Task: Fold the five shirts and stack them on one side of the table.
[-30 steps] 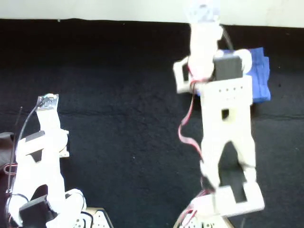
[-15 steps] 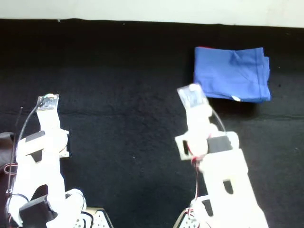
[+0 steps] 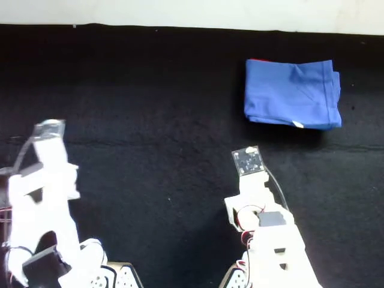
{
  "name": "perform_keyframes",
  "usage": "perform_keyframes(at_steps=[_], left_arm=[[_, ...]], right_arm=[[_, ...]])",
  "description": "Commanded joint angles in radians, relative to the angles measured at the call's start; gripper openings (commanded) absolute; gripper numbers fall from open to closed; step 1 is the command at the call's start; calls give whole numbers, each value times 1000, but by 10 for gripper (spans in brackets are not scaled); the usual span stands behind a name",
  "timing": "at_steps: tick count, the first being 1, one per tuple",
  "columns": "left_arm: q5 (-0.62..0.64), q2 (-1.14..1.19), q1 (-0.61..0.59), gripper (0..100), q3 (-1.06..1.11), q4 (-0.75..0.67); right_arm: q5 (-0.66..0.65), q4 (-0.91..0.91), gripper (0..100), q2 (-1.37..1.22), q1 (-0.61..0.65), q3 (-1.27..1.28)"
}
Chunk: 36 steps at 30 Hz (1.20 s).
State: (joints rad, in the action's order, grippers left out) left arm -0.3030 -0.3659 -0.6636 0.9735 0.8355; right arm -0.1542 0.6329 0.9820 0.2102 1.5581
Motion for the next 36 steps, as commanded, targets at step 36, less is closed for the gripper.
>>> perform_keyframes(at_steps=[36], left_arm=[[-299, 1053, -740, 214, -1870, 391]], right_arm=[[-3, -24, 10, 1, -33, 4]])
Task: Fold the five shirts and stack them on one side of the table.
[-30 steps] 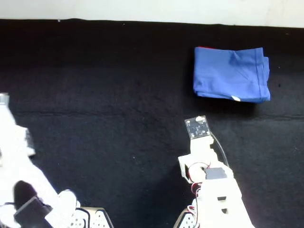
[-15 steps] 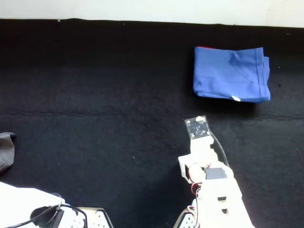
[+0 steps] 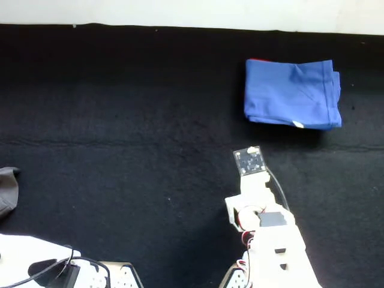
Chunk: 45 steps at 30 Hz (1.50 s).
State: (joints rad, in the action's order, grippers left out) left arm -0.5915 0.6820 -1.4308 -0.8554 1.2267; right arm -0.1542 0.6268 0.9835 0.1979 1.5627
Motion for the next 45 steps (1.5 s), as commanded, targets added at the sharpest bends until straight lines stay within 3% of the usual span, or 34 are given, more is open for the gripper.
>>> perform_keyframes(at_steps=[1, 9, 14, 19, 26, 32, 40, 45], left_arm=[[-11, 16, 33, 214, -42, 0], [-11, 50, 48, 211, -42, -15], [-6, 51, 42, 0, -113, -8], [-5, 51, 44, 10, -191, -3], [44, 50, 87, 9, -418, 252], [124, 50, 229, 9, -806, 534], [126, -182, 446, 9, -792, 545], [124, -395, 665, 9, -796, 543]], right_arm=[[-3, -18, 10, -1, -21, -1], [-3, -18, 10, -1, -21, -1], [-3, -18, 10, -1, -21, -1], [-3, -19, 10, -1, -21, -1], [-3, -19, 10, -1, -21, -1], [-3, -19, 10, -1, -21, 1], [-3, -19, 10, -1, -21, 1], [-3, -19, 10, -1, -21, 1]])
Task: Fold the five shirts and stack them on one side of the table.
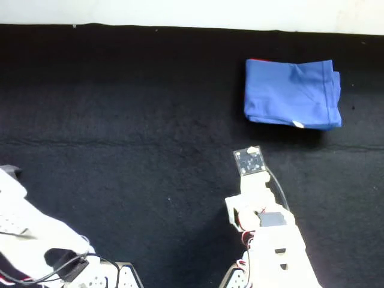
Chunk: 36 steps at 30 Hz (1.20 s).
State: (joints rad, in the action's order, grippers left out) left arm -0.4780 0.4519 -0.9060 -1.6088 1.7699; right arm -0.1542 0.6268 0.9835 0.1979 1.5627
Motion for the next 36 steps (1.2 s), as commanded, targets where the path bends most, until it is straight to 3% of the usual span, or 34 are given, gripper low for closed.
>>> perform_keyframes(at_steps=[1, 8, 12, 15, 17, 21, 27, 31, 36], left_arm=[[11, -211, 196, 9, -42, 0], [8, -455, 636, 9, -39, -81], [8, -495, 789, 9, -38, -230], [9, -495, 843, 9, -36, -264], [9, -492, 854, 9, -33, -213], [17, -432, 851, 9, 64, 23], [222, -360, 707, 9, 553, 15], [233, -300, 653, 9, 926, -14], [233, -255, 558, 9, 1185, -176]], right_arm=[[-3, -19, 10, -1, -21, 1], [-3, -19, 10, -1, -21, 1], [-3, -19, 10, -1, -21, 1], [-3, -19, 10, -1, -21, 1], [-3, -19, 10, -1, -21, 1], [-3, -19, 10, -1, -21, 1], [-3, -19, 10, -1, -21, 2], [-3, -19, 10, -1, -21, 2], [-3, -19, 10, -1, -21, 2]])
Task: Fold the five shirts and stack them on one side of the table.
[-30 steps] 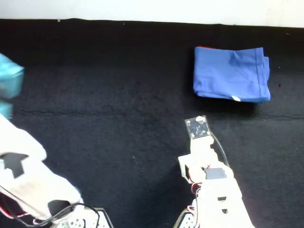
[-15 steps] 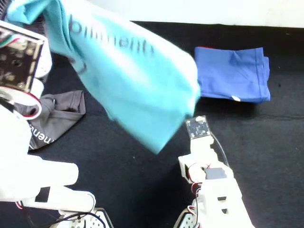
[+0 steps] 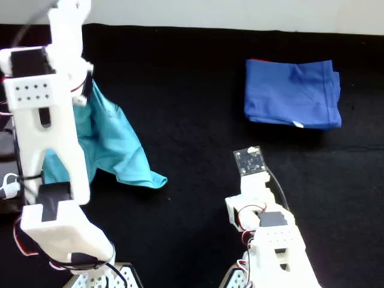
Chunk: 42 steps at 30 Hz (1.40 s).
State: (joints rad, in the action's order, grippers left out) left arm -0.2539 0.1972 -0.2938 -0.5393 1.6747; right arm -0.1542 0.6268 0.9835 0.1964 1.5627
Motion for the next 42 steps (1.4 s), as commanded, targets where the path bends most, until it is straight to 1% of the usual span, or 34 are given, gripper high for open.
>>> perform_keyframes(at_steps=[1, 7, 9, 13, 17, 19, 22, 27, 28, 32, 33, 39, 42], left_arm=[[9, 4, -73, 9, 151, -110], [6, 1, -223, 9, 277, -226], [6, 5, -295, 9, 289, -256], [5, 8, -432, 9, 291, -324], [3, 8, -533, 9, 297, -370], [-34, 8, -564, 9, 328, -399], [-69, 8, -596, 9, 386, -434], [-69, 8, -619, 9, 458, -440], [-69, 8, -619, 9, 470, -440], [-69, 8, -619, 9, 504, -440], [-69, 8, -619, 9, 509, -440], [-69, 8, -611, 9, 530, -437], [-69, 8, -611, 12, 530, -434]], right_arm=[[-3, -19, 10, -1, -19, 2], [-8, -5, 11, -10, -18, -30], [-8, 70, 31, -21, -2, -107], [-3, 222, 84, -127, 91, -363], [-2, 325, 87, -334, 205, -650], [-2, 369, 87, -430, 289, -763], [-2, 386, 91, -558, 394, -888], [-2, 383, 95, -765, 518, -1050], [-2, 381, 111, -809, 535, -1082], [0, 387, 235, -998, 595, -1218], [0, 389, 252, -1038, 610, -1242], [0, 384, 255, -1175, 731, -1334], [0, 363, 255, -1242, 740, -1376]])
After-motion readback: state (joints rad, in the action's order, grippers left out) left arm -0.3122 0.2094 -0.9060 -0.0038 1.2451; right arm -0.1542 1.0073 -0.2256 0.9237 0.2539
